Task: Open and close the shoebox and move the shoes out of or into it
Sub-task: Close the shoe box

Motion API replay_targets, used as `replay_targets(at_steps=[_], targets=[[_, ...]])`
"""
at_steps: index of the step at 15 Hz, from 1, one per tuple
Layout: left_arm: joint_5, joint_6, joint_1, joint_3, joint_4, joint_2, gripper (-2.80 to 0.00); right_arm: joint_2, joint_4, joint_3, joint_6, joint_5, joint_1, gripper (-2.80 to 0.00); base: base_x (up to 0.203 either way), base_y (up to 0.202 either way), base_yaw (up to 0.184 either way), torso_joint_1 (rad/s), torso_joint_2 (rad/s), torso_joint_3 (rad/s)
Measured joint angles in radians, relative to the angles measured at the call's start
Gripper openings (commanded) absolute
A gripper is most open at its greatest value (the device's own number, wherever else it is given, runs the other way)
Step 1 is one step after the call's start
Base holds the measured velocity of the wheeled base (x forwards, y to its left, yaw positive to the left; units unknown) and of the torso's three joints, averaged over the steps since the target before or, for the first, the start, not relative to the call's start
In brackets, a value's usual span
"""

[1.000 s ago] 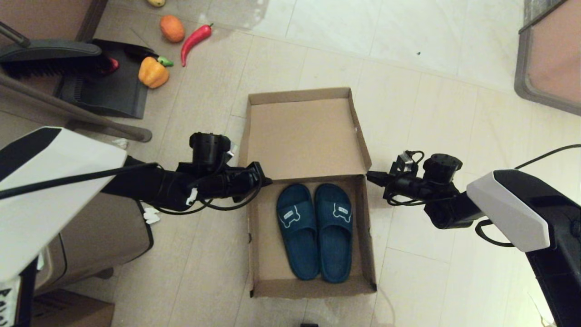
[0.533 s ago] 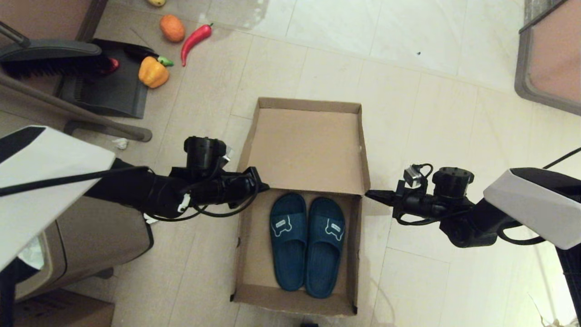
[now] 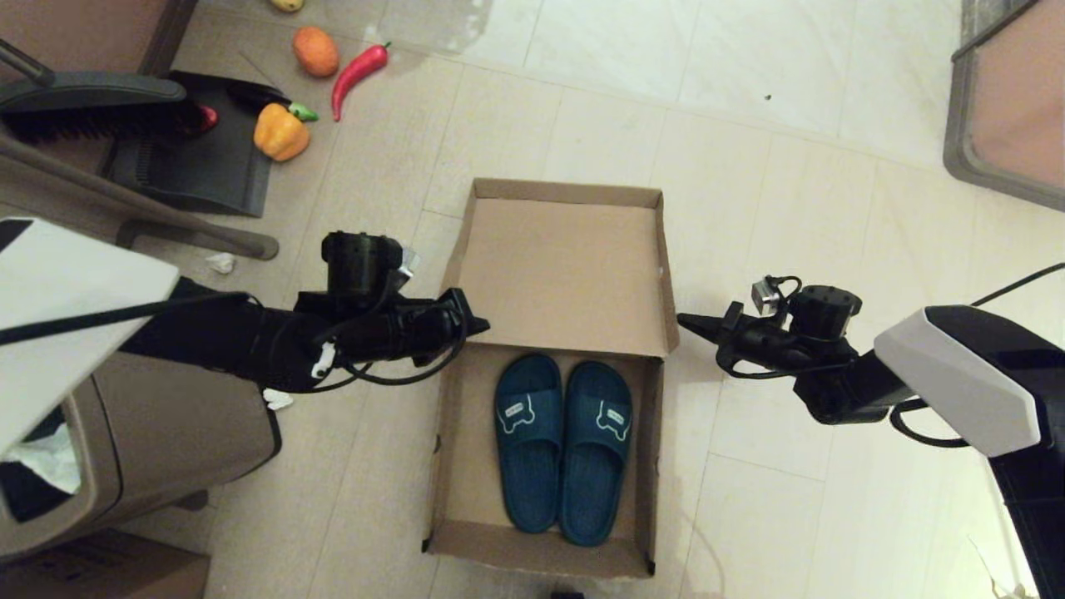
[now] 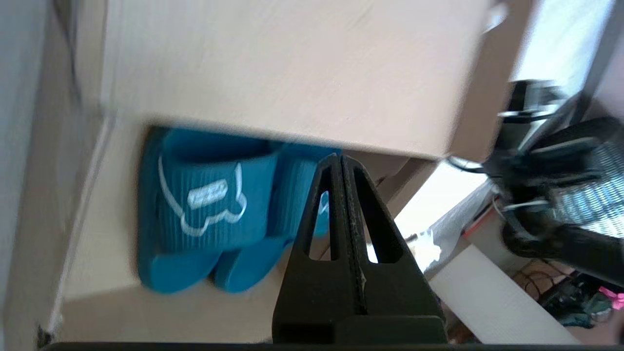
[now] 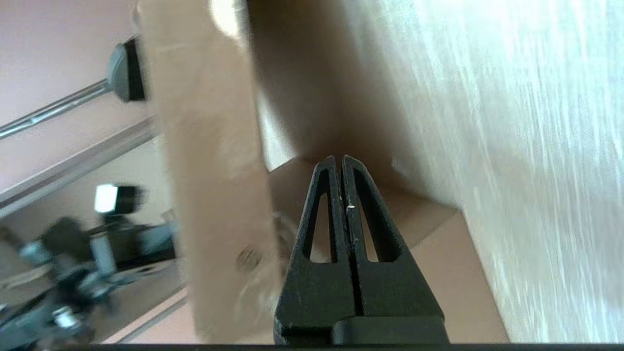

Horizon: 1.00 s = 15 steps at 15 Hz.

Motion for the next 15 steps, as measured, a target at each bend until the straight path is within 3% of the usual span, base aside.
replay_targets(at_steps=[5, 10, 15], targets=[[0.007, 0.18, 0.104, -0.048, -0.005, 0.006, -2.8, 0.06, 0.11, -0.177, -0.001, -0.052, -0.001, -2.8, 0.0, 0.0, 0.0, 0.0, 0.0, 0.0], [-0.027, 0.194, 0.127, -0.18, -0.03, 0.137, -2.8, 0.125, 0.317, -0.43, -0.055, -0.108, 0.009, -2.8, 0.0, 0.0, 0.0, 0.0, 0.0, 0.0], [-0.031, 0.194, 0.097, -0.195, -0.042, 0.198, -2.8, 0.149, 0.344, -0.474, -0.07, -0.11, 0.031, -2.8, 0.0, 0.0, 0.0, 0.0, 0.0, 0.0]])
